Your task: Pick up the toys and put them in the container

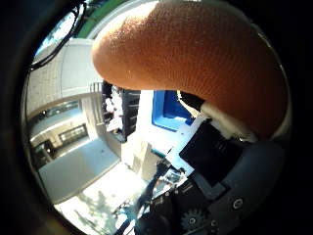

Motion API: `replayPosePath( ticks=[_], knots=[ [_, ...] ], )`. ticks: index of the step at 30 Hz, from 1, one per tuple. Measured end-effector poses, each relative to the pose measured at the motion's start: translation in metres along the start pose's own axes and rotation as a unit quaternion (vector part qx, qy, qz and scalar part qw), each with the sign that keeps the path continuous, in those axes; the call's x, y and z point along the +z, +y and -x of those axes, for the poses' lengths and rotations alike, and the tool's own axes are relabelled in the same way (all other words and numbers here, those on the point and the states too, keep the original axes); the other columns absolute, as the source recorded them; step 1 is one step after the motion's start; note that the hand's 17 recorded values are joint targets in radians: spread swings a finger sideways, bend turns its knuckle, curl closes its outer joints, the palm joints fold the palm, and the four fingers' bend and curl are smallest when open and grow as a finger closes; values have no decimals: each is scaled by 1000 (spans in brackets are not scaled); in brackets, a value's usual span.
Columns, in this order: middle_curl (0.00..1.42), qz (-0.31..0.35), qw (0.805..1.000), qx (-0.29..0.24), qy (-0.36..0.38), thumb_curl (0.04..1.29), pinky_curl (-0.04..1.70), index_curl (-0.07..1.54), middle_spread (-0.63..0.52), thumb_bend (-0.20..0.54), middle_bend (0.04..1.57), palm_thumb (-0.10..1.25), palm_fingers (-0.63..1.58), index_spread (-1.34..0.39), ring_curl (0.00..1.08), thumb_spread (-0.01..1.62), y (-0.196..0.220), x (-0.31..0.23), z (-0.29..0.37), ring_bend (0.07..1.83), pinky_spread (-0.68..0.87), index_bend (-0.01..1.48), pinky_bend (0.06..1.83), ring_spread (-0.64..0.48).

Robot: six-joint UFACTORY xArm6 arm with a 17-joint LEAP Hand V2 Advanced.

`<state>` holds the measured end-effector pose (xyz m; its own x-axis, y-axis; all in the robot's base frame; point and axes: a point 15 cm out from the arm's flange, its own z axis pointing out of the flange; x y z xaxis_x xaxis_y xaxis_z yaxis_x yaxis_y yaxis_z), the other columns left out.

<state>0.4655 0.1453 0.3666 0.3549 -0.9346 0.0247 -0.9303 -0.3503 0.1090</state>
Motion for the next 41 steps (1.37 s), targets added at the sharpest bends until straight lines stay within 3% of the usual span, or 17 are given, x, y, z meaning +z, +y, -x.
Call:
replayPosePath(
  ticks=[10,14,16,17,18,21,25,28,41],
  knots=[
    [1156,-53,996,68,0,625,1065,-9,-256,-30,1142,867,860,-1128,833,1206,-80,52,12,1443,174,918,1332,-105],
    [1083,-46,995,85,0,582,1012,30,-229,-48,1028,789,875,-957,761,1208,-87,68,13,1309,209,1009,1241,-45],
    [989,-35,995,90,3,553,1007,25,-191,-47,780,735,439,-735,734,1207,-83,72,13,1161,246,929,1243,28],
    [920,-29,996,89,4,542,1010,46,-146,-46,594,713,112,-598,731,1201,-81,74,14,1084,275,896,1224,83],
    [844,-22,996,89,5,531,970,52,-98,-41,484,701,-88,-488,665,1197,-78,77,14,958,308,859,1173,137],
    [672,-17,996,83,6,503,828,43,32,-36,280,671,-221,-344,473,1185,-76,78,15,701,384,673,991,243],
    [545,-23,997,78,6,478,723,48,116,-31,132,660,-198,-366,386,1172,-76,73,15,572,448,473,865,301],
    [460,-37,997,67,6,463,662,70,144,-29,105,651,-159,-381,354,1163,-73,57,15,509,485,378,807,322],
    [286,-52,997,51,6,435,516,182,173,-24,126,663,-58,-340,315,1145,-20,-15,15,402,525,205,699,336]
  ],
)
